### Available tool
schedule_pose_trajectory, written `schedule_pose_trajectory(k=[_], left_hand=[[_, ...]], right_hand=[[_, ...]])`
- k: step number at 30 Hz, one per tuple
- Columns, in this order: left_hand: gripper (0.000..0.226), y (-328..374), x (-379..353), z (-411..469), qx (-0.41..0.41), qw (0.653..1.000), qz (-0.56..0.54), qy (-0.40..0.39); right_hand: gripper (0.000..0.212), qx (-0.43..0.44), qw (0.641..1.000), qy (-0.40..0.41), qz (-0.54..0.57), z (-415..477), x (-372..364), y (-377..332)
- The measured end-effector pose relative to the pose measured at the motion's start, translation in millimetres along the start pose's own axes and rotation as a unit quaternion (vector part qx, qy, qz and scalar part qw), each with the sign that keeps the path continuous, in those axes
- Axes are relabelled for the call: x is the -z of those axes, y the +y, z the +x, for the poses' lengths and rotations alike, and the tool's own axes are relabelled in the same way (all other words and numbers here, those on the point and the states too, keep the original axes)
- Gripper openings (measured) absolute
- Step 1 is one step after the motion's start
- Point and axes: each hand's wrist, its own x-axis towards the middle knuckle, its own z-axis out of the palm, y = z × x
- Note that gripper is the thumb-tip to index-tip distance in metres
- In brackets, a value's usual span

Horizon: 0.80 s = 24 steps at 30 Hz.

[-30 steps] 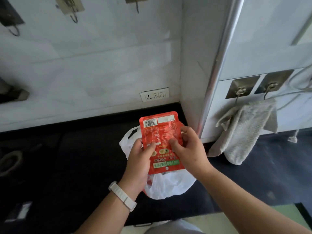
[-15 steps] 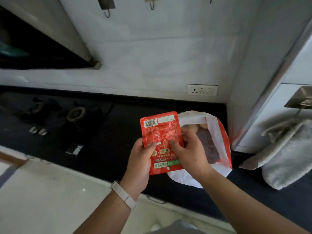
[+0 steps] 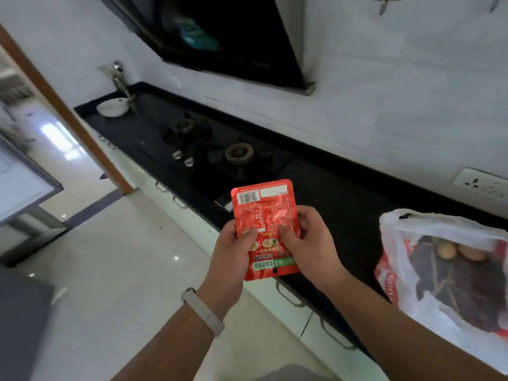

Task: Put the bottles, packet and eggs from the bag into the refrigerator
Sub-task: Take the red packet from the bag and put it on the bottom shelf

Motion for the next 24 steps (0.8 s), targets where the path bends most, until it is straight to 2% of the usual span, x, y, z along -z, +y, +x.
schedule_pose_trajectory(k=[7,15,24], left_hand=[[0.019,14.1,142.0,17.2,0.002,0.996,-0.066,0.064],[0.019,26.5,295.6,8.6,-0.014,0.978,-0.139,0.153],[0.018,31.1,403.0,-3.4,-0.042,0.946,-0.178,0.268]], right_hand=[[0.035,0.000,0.997,-0.069,-0.033,20.5,-147.5,-22.8],[0.033,0.038,0.983,-0.175,-0.043,24.5,-310.7,-47.6],[0.035,0.083,0.949,-0.294,-0.075,25.9,-436.5,-63.8]])
